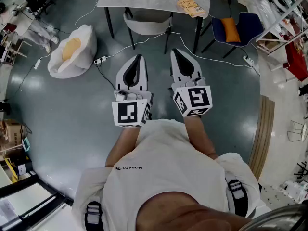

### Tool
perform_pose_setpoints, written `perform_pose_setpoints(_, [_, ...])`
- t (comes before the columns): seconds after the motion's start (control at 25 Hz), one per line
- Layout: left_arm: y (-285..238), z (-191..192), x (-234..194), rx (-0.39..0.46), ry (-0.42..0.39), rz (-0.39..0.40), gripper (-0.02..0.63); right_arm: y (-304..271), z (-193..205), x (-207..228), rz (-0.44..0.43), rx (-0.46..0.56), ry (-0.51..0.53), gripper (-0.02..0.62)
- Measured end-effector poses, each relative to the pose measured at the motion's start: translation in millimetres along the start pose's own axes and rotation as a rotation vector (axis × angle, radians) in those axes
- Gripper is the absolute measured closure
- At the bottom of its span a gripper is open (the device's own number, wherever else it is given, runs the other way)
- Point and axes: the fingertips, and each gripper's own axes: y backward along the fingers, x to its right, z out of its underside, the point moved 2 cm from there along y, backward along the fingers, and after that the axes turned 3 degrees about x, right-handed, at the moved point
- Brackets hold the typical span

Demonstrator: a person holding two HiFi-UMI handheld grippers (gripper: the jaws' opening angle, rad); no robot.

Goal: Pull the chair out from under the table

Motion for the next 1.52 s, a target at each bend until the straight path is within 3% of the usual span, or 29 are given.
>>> perform_pose_setpoints(0.28, [-4, 1, 6, -0.007, -0.027, -0.011, 0.603, 0, -3, 6, -0.013, 0.007, 0.003, 0.591])
perform_pose_setpoints(0.92, [-47, 35, 45, -0.069, -0.108, -0.073, 0.603, -12, 16, 78, -0.045, 0.014, -0.074, 0.592])
perform_pose_setpoints(1.16, [-73, 70, -8, -0.091, -0.077, -0.096, 0.603, -64, 49, 66, -0.053, -0.027, -0.071, 0.592])
perform_pose_setpoints(1.32, [-105, 92, -70, -0.102, -0.053, -0.095, 0.603, -123, 70, 58, -0.018, -0.058, -0.056, 0.592])
perform_pose_setpoints(1.52, [-163, 103, -152, -0.109, -0.025, -0.022, 0.603, -213, 81, 38, 0.03, -0.074, -0.054, 0.592])
